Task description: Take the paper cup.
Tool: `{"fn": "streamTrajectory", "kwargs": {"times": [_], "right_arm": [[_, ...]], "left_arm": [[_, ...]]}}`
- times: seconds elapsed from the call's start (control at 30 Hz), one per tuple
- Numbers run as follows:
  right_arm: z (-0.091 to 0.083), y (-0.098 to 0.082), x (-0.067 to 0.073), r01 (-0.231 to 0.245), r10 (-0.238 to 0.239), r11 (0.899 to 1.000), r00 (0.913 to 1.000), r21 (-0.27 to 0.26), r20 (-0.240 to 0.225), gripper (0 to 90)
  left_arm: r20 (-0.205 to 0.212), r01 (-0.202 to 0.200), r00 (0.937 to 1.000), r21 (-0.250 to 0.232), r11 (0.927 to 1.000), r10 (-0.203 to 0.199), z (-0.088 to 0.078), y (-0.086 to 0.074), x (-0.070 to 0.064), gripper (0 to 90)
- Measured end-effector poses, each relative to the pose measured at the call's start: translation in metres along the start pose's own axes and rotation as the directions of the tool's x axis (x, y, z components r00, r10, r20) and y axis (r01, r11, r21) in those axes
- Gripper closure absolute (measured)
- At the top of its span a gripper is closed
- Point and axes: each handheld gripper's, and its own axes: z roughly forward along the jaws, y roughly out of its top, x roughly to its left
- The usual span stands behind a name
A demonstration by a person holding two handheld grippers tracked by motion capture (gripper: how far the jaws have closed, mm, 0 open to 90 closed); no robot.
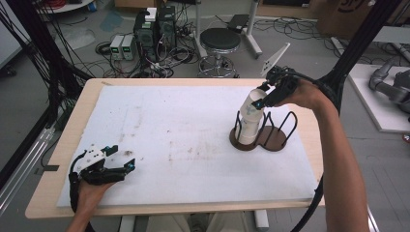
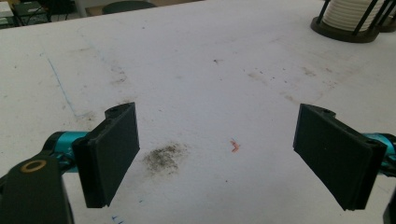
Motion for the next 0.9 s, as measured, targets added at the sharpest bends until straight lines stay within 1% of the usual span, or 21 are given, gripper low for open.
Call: {"fn": "streamTrajectory", "kwargs": {"times": [0.03, 0.1, 0.17, 0.2, 0.3, 0.43, 0.5, 0.63, 0.8, 0.83, 0.87, 0.9], "right_arm": [[-0.004, 0.002, 0.001, -0.003, 0.003, 1.0, 1.0, 0.0, 0.003, 37.9], [-0.01, 0.004, 0.002, 0.007, -0.007, 1.0, 1.0, -0.01, 0.007, 37.9], [-0.016, 0.007, 0.003, 0.014, -0.014, 1.0, 0.9998, -0.01, 0.013, 37.9], [-0.018, 0.008, 0.004, 0.011, -0.011, 1.0, 0.9998, -0.01, 0.017, 37.9], [-0.022, 0.009, 0.005, 0.018, -0.018, 1.0, 0.9996, -0.02, 0.023, 37.9], [-0.024, 0.009, 0.006, 0.012, -0.011, 1.0, 0.9996, -0.017, 0.025, 37.9], [-0.024, 0.007, 0.007, 0.013, -0.012, 0.999, 0.9997, -0.03, 0.022, 37.8], [-0.029, 0.0, 0.011, -0.005, 0.007, 0.996, 0.9998, -0.09, 0.019, 37.8], [-0.035, -0.007, 0.023, -0.017, 0.019, 0.989, 0.9998, -0.144, 0.01, 37.8], [-0.036, -0.009, 0.026, -0.032, 0.033, 0.985, 0.9994, -0.172, 0.003, 37.8], [-0.036, -0.012, 0.03, -0.031, 0.031, 0.979, 0.9995, -0.2, -0.004, 37.8], [-0.036, -0.013, 0.033, -0.035, 0.033, 0.977, 0.9994, -0.212, -0.01, 37.8]], "left_arm": [[0.0, 0.0, 1.0, 0.0, 1.0, 0.0, 0.0, 0.0, 0.0, 14.3], [0.0, 0.001, 1.0, -0.001, 1.0, -0.001, 0.0, 0.0, 0.0, 14.3], [0.0, 0.001, 1.0, -0.001, 1.0, -0.001, 0.0, 0.0, 0.0, 14.3], [0.0, 0.001, 1.0, -0.001, 1.0, -0.001, 0.0, 0.0, 0.0, 14.3], [0.001, 0.0, 1.0, -0.001, 1.0, 0.0, 0.0, 0.0, 0.0, 14.3], [0.002, 0.002, 1.0, -0.003, 1.0, -0.002, 0.0, 0.0, 0.0, 14.3], [0.002, 0.004, 1.0, -0.004, 1.0, -0.004, 0.0, 0.0, 0.0, 14.3], [0.002, 0.0, 1.0, -0.003, 1.0, 0.0, 0.0, 0.0, 0.0, 14.3], [0.004, 0.013, 0.9999, -0.005, 0.9999, -0.013, -0.001, 0.0, 0.001, 14.3], [0.007, 0.014, 0.9999, -0.005, 0.9999, -0.014, -0.001, 0.0, 0.002, 14.3], [0.006, 0.016, 0.9999, -0.004, 0.9999, -0.016, -0.001, 0.0, 0.002, 14.3], [0.006, 0.014, 0.9999, -0.004, 0.9999, -0.014, 0.0, 0.0, 0.002, 14.3]]}}
